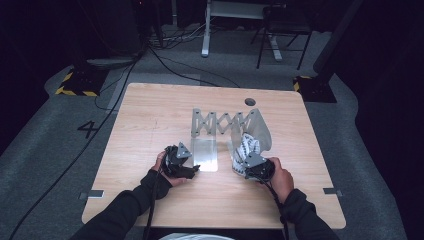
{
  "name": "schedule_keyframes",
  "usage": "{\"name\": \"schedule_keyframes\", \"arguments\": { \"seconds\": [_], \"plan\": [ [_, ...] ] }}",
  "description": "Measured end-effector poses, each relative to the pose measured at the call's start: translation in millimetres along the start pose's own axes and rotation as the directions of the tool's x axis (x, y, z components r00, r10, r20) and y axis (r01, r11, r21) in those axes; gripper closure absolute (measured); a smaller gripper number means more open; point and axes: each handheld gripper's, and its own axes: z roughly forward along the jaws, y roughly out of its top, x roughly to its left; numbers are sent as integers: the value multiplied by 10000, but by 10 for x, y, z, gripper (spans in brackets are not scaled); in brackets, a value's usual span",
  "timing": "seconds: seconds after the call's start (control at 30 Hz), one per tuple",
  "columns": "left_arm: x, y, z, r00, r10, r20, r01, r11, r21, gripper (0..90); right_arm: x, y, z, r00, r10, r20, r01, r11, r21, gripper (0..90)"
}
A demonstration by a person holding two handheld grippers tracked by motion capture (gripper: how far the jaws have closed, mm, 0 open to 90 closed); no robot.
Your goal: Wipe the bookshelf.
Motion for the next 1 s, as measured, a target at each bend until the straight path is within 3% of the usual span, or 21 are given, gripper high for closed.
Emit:
{"name": "schedule_keyframes", "arguments": {
  "seconds": [0.07, 0.1, 0.23, 0.37, 0.5, 0.6, 0.77, 1.0],
  "plan": [
    [0, 0, 0, 10000, 2, 6, -2, 10000, 0, 276, -5, 31, 4, 9995, 160, 272, -149, 9991, -408, 688],
    [0, 0, 0, 10000, 4, 6, -4, 10000, 1, 275, -12, 43, 11, 9992, 292, 277, -277, 9981, -557, 631],
    [2, -1, 0, 10000, -2, 30, 2, 10000, 0, 275, -7, 67, 62, 9987, 507, 81, -498, 9945, -925, 557],
    [3, -1, 0, 10000, 12, 31, -12, 10000, 7, 276, 25, 118, 180, 9986, 521, 55, -516, 9963, -687, 519],
    [3, -1, -1, 10000, 18, 33, -18, 10000, 13, 275, 5, 94, 289, 9961, 880, -54, -882, 9949, -496, 542],
    [4, -1, -1, 10000, 30, 34, -30, 10000, 20, 276, -27, 75, 314, 9926, 1204, -178, -1210, 9919, -390, 644],
    [4, -1, -1, 10000, 24, 38, -24, 10000, 19, 275, -49, 53, 317, 9914, 1253, -376, -1263, 9917, -237, 747],
    [4, -1, -1, 10000, 20, 41, -20, 10000, 11, 275, -78, 6, 243, 9908, 1134, -741, -1124, 9935, 173, 785]
  ]
}}
